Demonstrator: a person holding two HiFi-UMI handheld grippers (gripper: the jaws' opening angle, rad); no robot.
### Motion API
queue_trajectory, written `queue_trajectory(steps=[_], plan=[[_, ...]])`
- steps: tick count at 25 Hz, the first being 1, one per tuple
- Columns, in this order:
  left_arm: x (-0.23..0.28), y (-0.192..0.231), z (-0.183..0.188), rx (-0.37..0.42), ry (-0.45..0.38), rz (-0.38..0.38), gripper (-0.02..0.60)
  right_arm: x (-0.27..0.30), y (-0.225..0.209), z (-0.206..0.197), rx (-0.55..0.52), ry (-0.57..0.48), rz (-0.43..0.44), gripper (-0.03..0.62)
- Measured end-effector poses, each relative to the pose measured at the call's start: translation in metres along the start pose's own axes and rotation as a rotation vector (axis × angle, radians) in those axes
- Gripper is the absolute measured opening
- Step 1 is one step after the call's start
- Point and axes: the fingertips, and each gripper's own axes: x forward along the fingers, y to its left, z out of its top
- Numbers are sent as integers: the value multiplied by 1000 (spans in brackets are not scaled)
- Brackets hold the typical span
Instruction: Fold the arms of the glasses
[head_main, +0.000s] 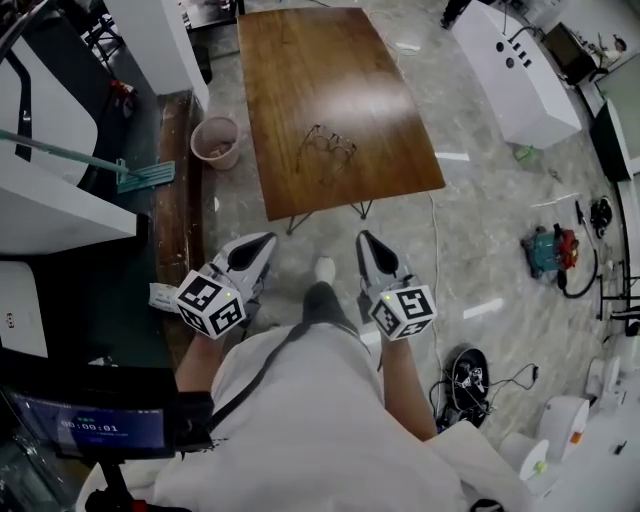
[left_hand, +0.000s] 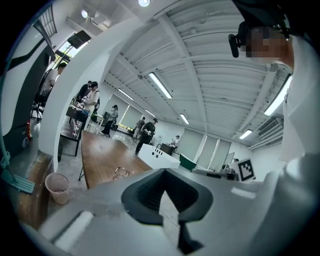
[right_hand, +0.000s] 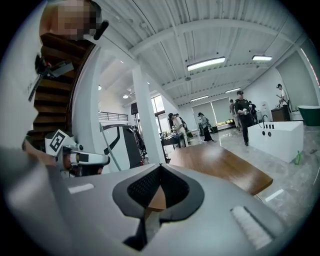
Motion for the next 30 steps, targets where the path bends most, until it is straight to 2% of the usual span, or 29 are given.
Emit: queue_trajectory(steps=[6, 11, 16, 23, 26, 30], plan=[[81, 43, 17, -30, -10, 87, 3, 69, -81, -2, -74, 93, 56, 9], [135, 46, 57, -33, -17, 142, 3, 109, -126, 28, -107, 146, 145, 9], [186, 77, 62, -18, -18, 190, 3, 171, -168, 12, -150, 222, 215, 9], [214, 103, 64, -33, -11, 244, 3, 245, -204, -22, -232, 370, 269, 15], [218, 112, 62, -47, -1, 253, 3, 269, -211, -39, -229, 425, 307, 35], [215, 127, 52, -62, 30, 254, 3, 297, -214, -65, -282, 505, 322, 48]])
